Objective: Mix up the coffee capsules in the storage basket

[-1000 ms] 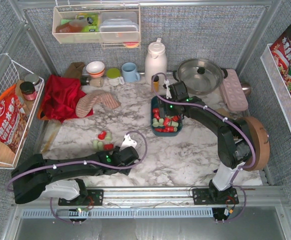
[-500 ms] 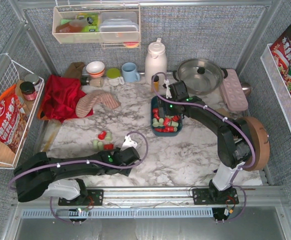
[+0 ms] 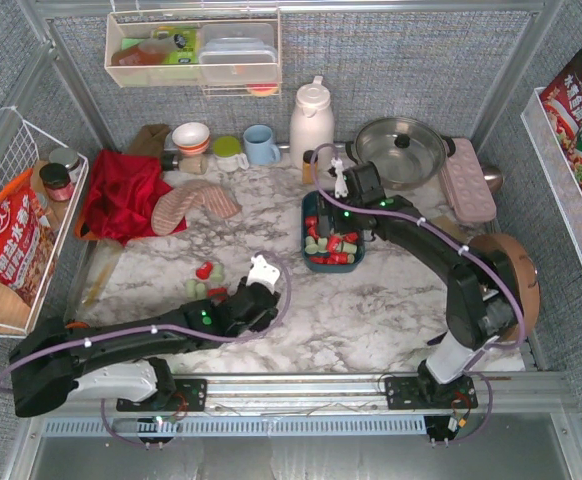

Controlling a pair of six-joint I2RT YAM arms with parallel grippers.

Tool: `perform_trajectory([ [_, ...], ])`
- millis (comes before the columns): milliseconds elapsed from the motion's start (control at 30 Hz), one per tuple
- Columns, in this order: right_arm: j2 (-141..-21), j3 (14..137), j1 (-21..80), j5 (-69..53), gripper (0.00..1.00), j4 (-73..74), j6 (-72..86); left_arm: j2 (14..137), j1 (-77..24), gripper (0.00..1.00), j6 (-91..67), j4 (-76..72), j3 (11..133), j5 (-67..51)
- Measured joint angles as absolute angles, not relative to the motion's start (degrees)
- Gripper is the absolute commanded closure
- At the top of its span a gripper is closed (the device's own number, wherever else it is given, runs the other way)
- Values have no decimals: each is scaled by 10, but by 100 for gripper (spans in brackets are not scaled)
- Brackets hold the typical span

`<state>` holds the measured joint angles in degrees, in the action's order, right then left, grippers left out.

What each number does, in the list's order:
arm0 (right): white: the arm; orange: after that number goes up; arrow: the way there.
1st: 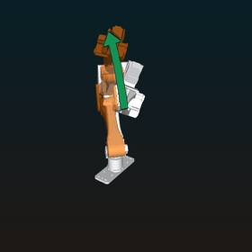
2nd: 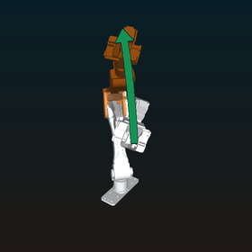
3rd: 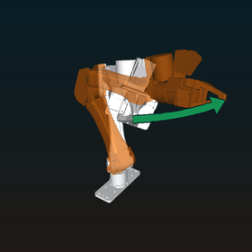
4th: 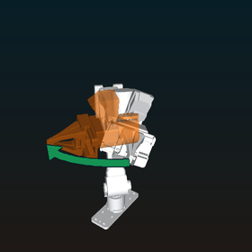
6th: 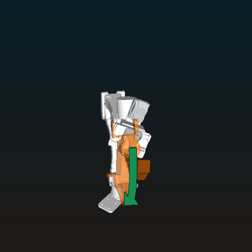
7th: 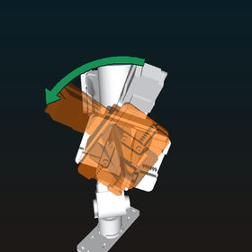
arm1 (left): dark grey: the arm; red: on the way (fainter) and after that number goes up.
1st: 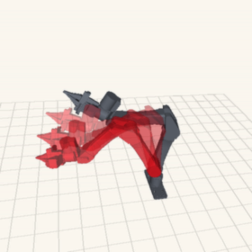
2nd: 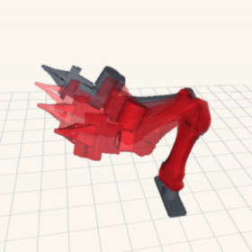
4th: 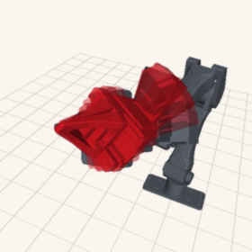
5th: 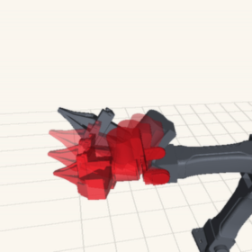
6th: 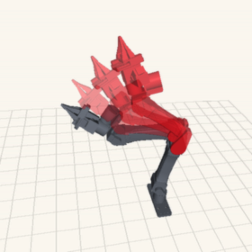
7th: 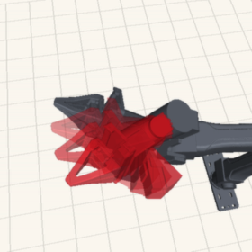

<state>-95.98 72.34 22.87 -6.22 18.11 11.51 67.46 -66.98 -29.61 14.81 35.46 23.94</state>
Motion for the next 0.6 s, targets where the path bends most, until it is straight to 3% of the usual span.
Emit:
perform_trajectory([
  [333, -852, 665, 281, -170, 25, 174, 138, 637, -670, 65, -54, -242, 209, 238],
  [600, -785, 623, 343, -222, 33, 169, 150, 685, -666, 66, 47, -455, 194, 209],
])
